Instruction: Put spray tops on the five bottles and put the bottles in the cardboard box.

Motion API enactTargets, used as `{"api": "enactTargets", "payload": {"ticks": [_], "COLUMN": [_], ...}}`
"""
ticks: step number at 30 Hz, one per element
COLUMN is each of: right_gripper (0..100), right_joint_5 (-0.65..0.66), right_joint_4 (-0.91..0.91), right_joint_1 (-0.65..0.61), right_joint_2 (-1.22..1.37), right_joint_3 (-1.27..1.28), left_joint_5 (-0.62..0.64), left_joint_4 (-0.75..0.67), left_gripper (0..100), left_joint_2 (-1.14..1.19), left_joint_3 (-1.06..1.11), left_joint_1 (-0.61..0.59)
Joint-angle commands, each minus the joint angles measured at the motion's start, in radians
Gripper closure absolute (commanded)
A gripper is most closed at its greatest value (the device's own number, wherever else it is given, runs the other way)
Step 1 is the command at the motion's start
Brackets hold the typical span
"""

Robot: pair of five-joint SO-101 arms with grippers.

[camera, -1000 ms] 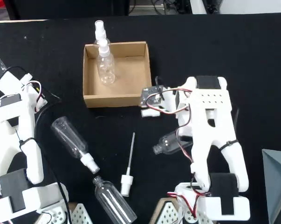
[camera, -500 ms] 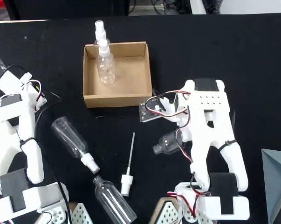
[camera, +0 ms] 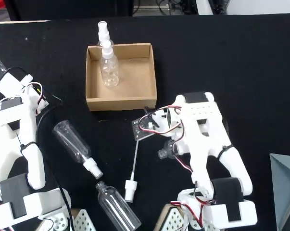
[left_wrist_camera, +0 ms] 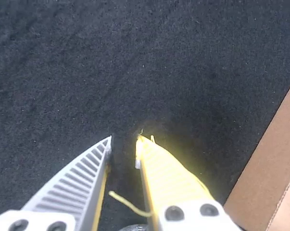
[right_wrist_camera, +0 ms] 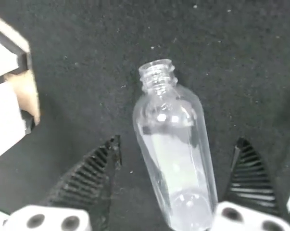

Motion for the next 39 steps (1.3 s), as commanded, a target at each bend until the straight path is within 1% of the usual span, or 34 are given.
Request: {"api": "enactTargets", "payload": {"ticks": [1, 13, 16, 18, 22, 25, 29, 33, 39], "right_gripper": [69.4, 69.4, 69.8, 73.9, 89.3, 95.3, 96.2, 96.2, 96.2], "right_joint_5": [0.011, 0.008, 0.006, 0.006, 0.006, 0.006, -0.002, -0.057, -0.064], "right_joint_4": [-0.051, -0.219, -0.233, -0.232, -0.229, -0.227, -0.227, -0.227, -0.224], "right_joint_1": [-0.023, -0.023, -0.023, -0.023, -0.023, -0.023, -0.021, -0.023, -0.023], "right_joint_2": [-0.053, -0.053, -0.053, -0.054, -0.056, -0.061, -0.062, -0.062, -0.062], "right_joint_3": [0.021, 0.168, 0.186, 0.188, 0.182, 0.182, 0.186, 0.18, 0.18], "left_joint_5": [0.0, 0.0, 0.0, 0.0, 0.0, 0.0, 0.0, 0.0, 0.0], "left_joint_4": [-0.018, -0.02, -0.02, -0.02, -0.02, -0.02, -0.02, -0.02, -0.018], "left_gripper": [93, 93, 93, 93, 93, 93, 93, 93, 93], "left_joint_2": [-0.006, -0.006, -0.006, -0.006, -0.006, -0.006, -0.005, -0.005, -0.005], "left_joint_3": [-0.008, -0.008, -0.008, -0.008, -0.008, -0.008, -0.008, -0.008, -0.008], "left_joint_1": [-0.004, -0.004, -0.004, -0.004, -0.004, -0.004, -0.004, -0.004, -0.005]}}
